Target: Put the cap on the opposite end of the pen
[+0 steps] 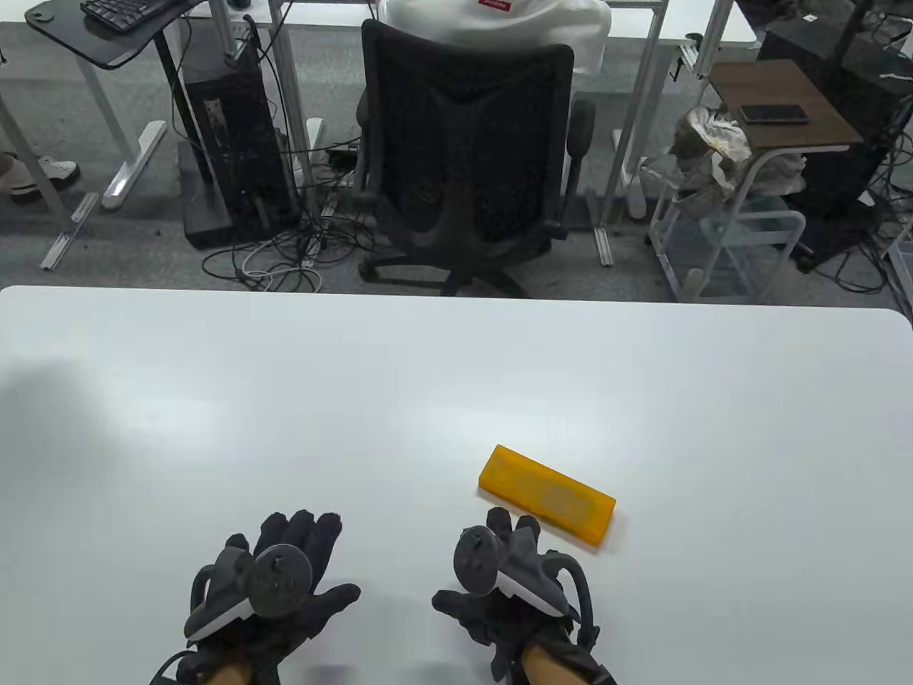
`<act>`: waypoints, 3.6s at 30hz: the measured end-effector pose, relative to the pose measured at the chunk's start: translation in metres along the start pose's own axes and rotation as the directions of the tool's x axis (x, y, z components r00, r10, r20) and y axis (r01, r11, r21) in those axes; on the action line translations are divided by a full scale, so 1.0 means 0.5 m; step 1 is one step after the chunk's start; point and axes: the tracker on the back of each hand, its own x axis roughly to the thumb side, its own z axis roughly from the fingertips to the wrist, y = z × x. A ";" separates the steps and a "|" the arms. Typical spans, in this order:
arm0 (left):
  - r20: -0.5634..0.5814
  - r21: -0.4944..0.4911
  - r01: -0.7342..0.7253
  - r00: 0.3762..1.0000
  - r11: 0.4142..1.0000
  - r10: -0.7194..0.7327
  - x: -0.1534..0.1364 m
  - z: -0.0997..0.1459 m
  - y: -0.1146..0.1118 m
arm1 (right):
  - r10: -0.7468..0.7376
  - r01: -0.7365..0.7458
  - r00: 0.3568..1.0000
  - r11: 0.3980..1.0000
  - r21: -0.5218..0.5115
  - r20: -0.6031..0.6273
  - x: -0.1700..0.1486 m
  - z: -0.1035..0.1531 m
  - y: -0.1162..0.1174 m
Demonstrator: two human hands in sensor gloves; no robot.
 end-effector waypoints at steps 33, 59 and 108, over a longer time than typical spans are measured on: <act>0.012 -0.039 -0.057 0.998 0.998 0.058 -0.014 -0.013 -0.009 | -0.120 0.004 0.820 0.979 -0.204 -0.559 -0.215 -0.100 0.005; -0.070 0.029 -0.044 0.997 0.999 0.046 -0.045 -0.012 -0.004 | 0.068 -0.071 0.997 0.972 -0.222 -0.019 -0.012 -0.082 -0.012; 0.005 -0.037 -0.019 1.000 0.999 0.020 -0.004 -0.100 -0.082 | -0.490 0.446 0.871 0.811 -0.380 -0.023 -0.073 -0.114 -0.042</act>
